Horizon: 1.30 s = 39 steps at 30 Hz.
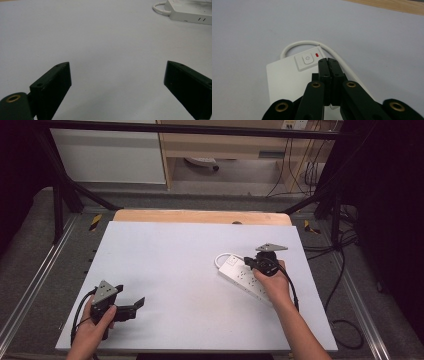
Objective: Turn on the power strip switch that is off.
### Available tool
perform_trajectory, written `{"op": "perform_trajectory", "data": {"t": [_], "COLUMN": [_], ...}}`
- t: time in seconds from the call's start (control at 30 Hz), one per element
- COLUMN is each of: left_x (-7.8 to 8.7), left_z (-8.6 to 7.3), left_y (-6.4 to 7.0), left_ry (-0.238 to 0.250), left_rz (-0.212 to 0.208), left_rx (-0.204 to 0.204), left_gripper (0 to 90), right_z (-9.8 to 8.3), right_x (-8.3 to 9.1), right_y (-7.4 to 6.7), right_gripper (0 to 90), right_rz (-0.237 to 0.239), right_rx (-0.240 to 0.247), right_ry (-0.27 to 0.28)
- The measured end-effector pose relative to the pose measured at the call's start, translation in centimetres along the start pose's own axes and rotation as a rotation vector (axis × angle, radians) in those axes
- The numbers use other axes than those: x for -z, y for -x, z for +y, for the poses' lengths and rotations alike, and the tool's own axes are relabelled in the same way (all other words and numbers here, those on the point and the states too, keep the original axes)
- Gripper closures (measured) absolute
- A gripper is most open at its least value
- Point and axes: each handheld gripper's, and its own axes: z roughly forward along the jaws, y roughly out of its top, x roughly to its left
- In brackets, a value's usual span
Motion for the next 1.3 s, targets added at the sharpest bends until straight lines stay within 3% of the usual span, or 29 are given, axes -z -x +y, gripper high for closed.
{"op": "perform_trajectory", "data": {"t": [0.87,1.3], "left_x": [0.1,0.2], "left_z": [-0.1,0.0], "left_y": [0.1,0.2], "left_ry": [0.003,0.007], "left_rz": [-0.007,-0.014], "left_rx": [-0.003,-0.001], "left_gripper": [7.5,7.4], "right_z": [0.4,0.7], "right_x": [2.3,3.2], "right_y": [0.2,0.0], "right_gripper": [88.5,72.6], "right_rz": [-0.001,0.001], "right_rx": [-0.005,-0.029], "right_ry": [0.067,0.085]}}
